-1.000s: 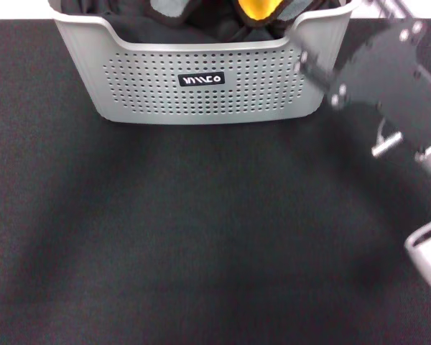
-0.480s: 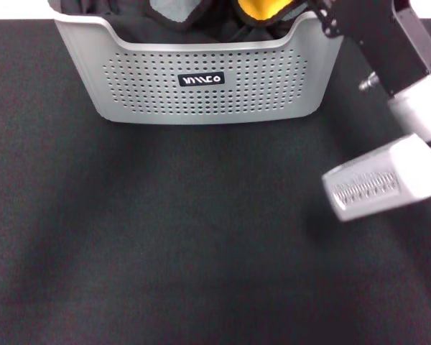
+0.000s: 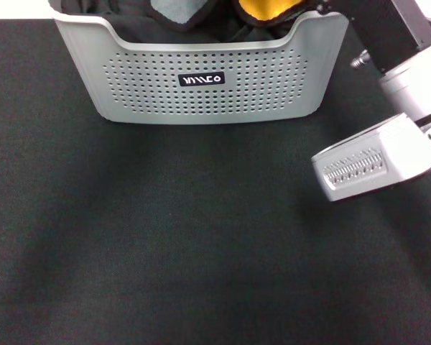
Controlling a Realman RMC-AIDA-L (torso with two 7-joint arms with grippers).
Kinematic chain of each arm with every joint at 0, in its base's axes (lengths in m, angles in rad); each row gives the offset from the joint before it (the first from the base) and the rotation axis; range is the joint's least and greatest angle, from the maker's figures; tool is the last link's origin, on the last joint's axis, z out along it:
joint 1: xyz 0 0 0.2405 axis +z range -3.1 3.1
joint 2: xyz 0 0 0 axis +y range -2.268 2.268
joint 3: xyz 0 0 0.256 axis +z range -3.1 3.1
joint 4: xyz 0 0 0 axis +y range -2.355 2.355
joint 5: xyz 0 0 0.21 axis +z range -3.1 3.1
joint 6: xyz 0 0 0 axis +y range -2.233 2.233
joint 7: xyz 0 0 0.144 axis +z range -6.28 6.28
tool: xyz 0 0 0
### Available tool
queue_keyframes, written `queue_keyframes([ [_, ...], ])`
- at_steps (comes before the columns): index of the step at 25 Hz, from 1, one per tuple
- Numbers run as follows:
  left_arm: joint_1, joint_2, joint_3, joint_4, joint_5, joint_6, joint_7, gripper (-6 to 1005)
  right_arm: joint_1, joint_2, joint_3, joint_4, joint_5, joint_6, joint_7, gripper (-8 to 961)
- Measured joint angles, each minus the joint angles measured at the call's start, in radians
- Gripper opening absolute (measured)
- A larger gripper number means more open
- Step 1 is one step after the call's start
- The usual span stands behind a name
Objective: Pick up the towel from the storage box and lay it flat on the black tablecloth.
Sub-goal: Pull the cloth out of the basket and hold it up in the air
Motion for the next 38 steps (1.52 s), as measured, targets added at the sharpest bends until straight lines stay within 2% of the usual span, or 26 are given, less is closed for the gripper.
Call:
queue_keyframes([
  [22, 0.008, -0.001, 0.013, -0.001, 0.0, 0.001, -0.002, 3, 0.062, 0.0, -0.047, -0.042, 0.005, -0.009, 0.008, 618],
  [33, 0.011, -0.002, 0.012, -0.001, -0.001, -0.003, -0.005, 3, 0.056, 0.0, -0.083, -0.042, 0.013, -0.007, 0.012, 597],
  [38, 0.011, -0.002, 0.013, -0.001, -0.002, -0.004, -0.005, 3, 0.055, 0.0, -0.081, -0.039, 0.029, -0.008, 0.012, 556],
])
